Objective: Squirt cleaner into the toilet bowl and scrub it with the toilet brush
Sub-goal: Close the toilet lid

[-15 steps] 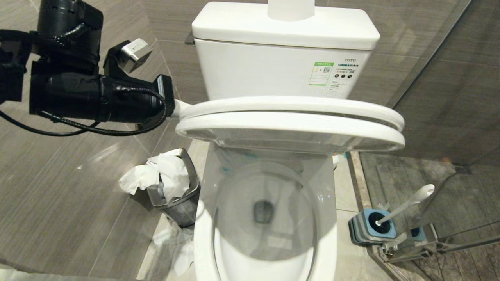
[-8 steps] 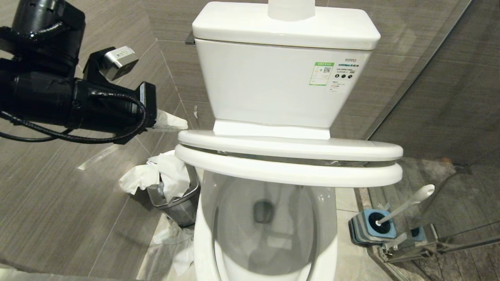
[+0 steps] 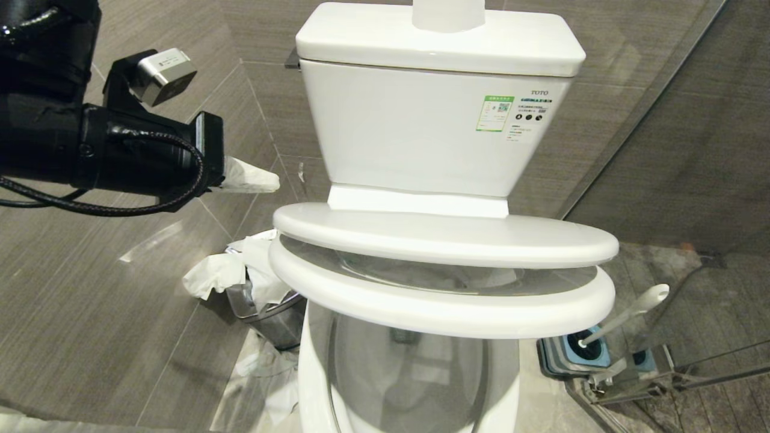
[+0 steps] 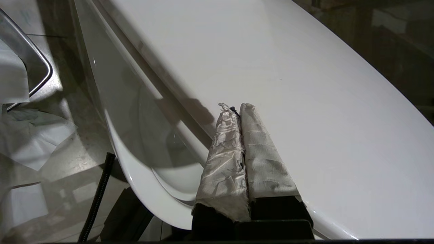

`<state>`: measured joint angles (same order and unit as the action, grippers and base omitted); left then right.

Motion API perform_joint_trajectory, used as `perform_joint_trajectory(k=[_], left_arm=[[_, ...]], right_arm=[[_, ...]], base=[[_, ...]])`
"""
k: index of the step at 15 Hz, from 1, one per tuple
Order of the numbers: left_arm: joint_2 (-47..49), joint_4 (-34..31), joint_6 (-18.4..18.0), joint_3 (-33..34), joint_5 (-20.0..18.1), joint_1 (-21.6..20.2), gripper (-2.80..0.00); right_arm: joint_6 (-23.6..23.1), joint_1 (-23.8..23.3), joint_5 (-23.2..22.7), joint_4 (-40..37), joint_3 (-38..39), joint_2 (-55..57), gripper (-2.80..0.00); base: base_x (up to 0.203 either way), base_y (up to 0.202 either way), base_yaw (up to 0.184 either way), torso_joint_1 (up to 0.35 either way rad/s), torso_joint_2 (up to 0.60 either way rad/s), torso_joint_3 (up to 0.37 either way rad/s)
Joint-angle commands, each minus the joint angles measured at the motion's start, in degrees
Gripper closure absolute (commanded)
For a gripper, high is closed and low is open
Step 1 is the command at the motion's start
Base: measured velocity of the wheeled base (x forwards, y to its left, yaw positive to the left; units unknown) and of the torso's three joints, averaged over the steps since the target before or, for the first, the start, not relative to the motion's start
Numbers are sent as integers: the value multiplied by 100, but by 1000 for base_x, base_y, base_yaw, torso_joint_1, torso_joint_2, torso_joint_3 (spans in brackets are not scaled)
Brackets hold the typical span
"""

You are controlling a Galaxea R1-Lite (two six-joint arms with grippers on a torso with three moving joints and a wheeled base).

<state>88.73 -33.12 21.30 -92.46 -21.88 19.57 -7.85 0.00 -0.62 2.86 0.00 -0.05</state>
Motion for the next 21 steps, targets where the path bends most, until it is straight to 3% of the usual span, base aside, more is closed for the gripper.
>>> perform_joint_trajectory(k=[1, 10, 15, 16, 19, 21], left_arm=[[-83, -3, 15, -18, 0, -5, 0], [-163, -58, 15, -24, 105, 30, 0], [-95, -528, -14, -23, 108, 24, 0], [-40, -610, -86, -29, 125, 8, 0], [268, -649, -899, -281, 188, 55, 0], [606, -658, -947, -701, 415, 268, 0]], right_arm=[[-6, 0, 0, 4, 0, 5, 0], [-6, 0, 0, 4, 0, 5, 0], [2, 0, 0, 4, 0, 5, 0], [-6, 0, 0, 4, 0, 5, 0], [1, 0, 0, 4, 0, 5, 0], [-6, 0, 0, 4, 0, 5, 0]], base=[[0, 0, 0, 0, 0, 0], [0, 0, 0, 2, 1, 167], [0, 0, 0, 0, 2, 161], [0, 0, 0, 2, 2, 35], [0, 0, 0, 4, 1, 9], [0, 0, 0, 0, 0, 0]])
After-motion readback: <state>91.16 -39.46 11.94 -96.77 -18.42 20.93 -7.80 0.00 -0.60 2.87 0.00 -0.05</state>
